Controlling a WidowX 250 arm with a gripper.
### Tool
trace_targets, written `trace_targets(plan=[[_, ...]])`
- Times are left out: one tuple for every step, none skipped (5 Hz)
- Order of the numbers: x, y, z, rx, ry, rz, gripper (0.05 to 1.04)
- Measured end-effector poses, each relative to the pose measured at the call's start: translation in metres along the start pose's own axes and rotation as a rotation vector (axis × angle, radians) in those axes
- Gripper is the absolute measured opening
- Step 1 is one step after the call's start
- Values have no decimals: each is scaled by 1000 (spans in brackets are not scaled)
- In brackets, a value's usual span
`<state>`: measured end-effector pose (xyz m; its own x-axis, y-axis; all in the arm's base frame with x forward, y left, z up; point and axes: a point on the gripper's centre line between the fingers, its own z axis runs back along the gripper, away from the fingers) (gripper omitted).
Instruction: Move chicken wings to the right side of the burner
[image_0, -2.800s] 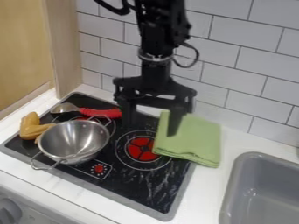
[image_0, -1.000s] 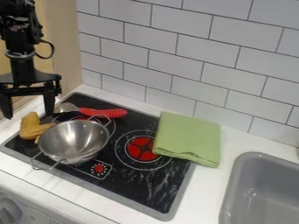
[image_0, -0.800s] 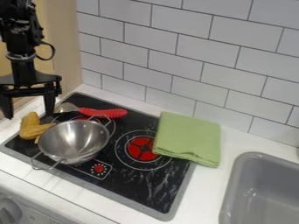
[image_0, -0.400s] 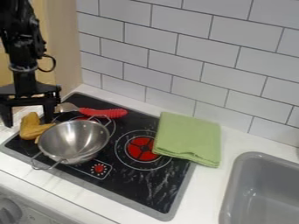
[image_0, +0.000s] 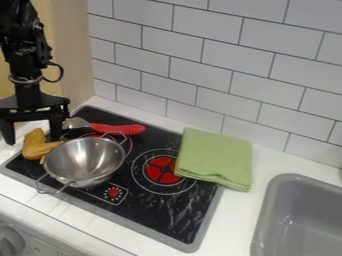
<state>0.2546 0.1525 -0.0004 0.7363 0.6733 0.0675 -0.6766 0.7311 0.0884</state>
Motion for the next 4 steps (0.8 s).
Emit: trace_targets(plan=[[-2,-3,0,-26,2,-5,692],[-3,-2,0,-20,4,-11,509],[-2,-1,0,-13,14,-4,502],[-2,10,1,52,16,-2,502]])
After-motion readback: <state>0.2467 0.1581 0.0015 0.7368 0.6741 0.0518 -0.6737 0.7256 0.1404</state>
